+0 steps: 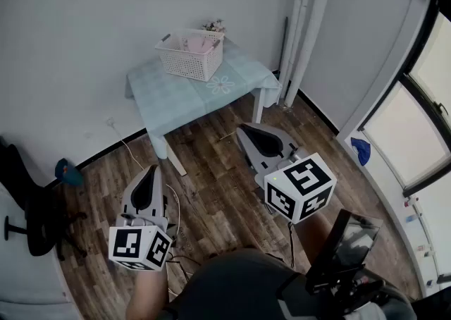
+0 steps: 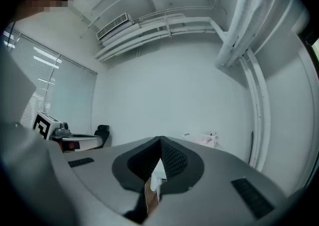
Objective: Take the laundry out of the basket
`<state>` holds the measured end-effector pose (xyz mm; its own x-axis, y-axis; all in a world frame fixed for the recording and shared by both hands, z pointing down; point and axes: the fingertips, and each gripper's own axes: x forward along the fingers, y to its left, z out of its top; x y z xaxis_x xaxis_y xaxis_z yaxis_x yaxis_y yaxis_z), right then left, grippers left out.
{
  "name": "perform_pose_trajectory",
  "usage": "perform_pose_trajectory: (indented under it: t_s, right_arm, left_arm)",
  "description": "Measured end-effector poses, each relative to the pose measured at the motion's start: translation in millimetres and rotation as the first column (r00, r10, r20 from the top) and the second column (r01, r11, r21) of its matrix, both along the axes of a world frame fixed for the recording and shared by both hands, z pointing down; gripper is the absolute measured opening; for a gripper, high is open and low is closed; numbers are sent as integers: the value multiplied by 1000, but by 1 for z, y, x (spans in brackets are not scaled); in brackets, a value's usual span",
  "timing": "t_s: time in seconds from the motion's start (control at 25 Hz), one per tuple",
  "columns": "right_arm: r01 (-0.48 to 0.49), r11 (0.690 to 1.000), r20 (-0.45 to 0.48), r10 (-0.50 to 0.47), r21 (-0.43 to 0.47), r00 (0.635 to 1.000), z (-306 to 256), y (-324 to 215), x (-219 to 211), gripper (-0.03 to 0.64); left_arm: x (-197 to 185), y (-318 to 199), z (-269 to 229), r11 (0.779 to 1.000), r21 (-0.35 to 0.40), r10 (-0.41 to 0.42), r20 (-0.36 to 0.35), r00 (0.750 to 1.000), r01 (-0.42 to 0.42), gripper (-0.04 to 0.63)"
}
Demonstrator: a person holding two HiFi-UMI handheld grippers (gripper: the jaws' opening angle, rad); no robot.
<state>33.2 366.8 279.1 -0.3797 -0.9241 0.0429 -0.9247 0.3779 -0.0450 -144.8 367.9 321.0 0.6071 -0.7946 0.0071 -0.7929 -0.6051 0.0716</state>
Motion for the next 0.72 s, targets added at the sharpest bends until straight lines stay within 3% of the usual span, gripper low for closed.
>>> perform_pose_trajectory:
  t_s: [0.4,0.72]
  right_arm:
    - [0,1000,-7,0,3,1000,-1,0,-10,14]
    - [-23,1000,33,23,-12,999,3,1,-20,15]
  left_arm:
    - [-11,-1,-3,999,28,-24,-5,1000,24,9]
    - [-19,4,1,999,19,35,-23,999,-35,9]
